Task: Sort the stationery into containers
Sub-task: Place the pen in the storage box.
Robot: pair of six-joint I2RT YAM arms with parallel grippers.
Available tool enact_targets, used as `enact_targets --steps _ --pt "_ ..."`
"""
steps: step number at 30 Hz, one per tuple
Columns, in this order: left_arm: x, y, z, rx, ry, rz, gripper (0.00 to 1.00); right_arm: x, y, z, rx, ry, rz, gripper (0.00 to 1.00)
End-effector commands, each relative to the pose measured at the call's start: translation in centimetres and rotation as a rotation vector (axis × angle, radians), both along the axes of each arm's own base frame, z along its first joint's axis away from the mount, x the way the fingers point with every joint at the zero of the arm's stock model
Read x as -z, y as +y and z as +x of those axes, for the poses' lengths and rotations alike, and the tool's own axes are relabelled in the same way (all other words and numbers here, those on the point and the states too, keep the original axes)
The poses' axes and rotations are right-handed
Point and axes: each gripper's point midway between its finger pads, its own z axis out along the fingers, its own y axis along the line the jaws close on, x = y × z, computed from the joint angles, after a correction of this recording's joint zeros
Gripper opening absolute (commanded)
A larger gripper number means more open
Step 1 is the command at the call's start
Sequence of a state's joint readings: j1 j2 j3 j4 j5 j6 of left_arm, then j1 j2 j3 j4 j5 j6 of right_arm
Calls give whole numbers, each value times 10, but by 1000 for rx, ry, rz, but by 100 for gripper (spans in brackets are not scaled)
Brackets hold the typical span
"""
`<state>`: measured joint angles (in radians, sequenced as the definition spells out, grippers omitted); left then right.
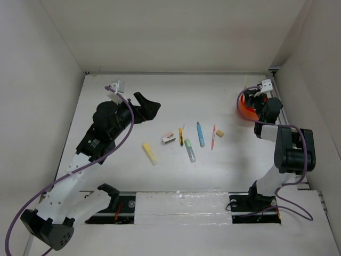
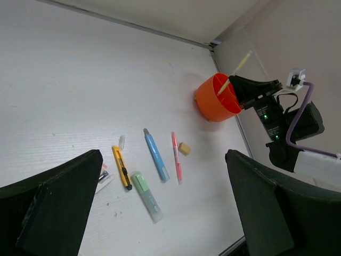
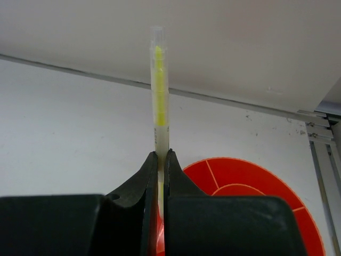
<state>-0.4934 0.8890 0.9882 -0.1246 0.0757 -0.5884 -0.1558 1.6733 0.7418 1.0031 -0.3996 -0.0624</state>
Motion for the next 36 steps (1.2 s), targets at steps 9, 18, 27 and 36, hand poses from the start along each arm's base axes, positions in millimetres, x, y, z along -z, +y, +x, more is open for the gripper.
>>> enact_targets --steps 9,18,27,36 --pt "-13 -4 -2 33 -60 -12 100 -4 -13 7 60 32 76 0" --pt "-13 -4 -2 33 -60 -12 100 9 -22 4 104 111 97 3" --pt "-15 -1 -1 15 -61 -10 100 9 -23 2 114 125 129 23" --pt "-13 -1 -1 15 -53 -5 100 -15 -15 -5 76 60 129 49"
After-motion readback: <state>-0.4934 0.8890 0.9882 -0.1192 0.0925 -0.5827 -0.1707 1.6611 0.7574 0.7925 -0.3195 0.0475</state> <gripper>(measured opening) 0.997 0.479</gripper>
